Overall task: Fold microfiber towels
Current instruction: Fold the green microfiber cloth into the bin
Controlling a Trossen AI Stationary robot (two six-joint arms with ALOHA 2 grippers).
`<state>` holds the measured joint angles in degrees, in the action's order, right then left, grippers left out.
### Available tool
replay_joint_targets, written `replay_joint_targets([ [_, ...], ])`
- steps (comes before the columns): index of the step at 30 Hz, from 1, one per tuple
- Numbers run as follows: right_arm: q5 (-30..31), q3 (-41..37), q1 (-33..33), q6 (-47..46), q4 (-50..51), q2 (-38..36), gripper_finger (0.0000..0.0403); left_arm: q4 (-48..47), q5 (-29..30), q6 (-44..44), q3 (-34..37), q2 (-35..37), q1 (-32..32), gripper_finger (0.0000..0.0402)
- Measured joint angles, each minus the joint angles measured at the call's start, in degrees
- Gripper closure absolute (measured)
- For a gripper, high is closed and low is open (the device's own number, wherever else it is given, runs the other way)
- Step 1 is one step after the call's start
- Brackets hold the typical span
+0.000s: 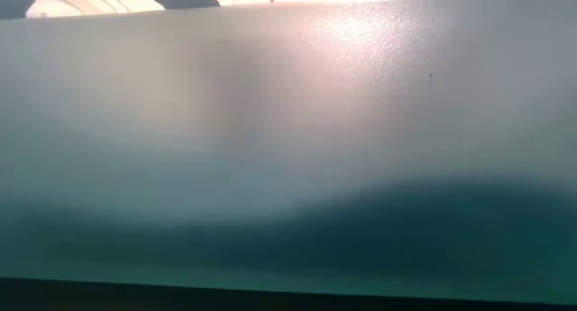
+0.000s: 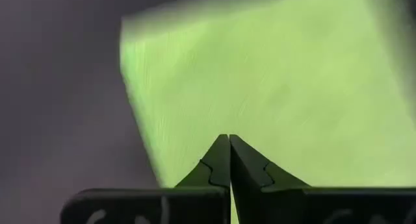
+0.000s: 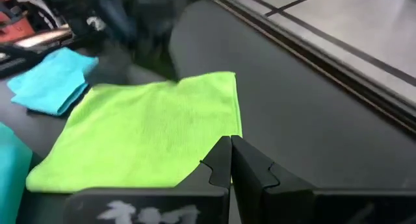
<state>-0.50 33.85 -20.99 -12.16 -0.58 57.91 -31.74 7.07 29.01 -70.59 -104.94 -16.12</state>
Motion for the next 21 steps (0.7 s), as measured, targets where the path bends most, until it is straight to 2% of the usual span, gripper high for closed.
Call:
replay_joint_targets([
  [2, 0.0, 0.0, 0.0, 0.0, 0.3, 0.0, 0.0403, 3.3, -0.3, -1.9, 0.0, 0.3, -0.3, 0.0401],
  [4, 0.0, 0.0, 0.0, 0.0, 0.8, 0.0, 0.0403, 6.0, -3.1, -3.7, 0.2, -0.5, -0.5, 0.0401],
  [9, 0.2, 0.0, 0.0, 0.0, 1.5, 0.0, 0.0403, 6.1, -7.5, -7.8, -0.1, -1.1, 0.1, 0.0401],
  [15, 0.2, 0.0, 0.0, 0.0, 2.3, 0.0, 0.0403, 3.1, -7.7, -11.2, -0.1, -3.4, 1.0, 0.0401],
  [21, 0.4, 0.0, 0.0, -0.1, 2.3, 0.0, 0.0403, 1.3, -4.1, -12.0, 0.1, -5.8, 0.5, 0.0401],
])
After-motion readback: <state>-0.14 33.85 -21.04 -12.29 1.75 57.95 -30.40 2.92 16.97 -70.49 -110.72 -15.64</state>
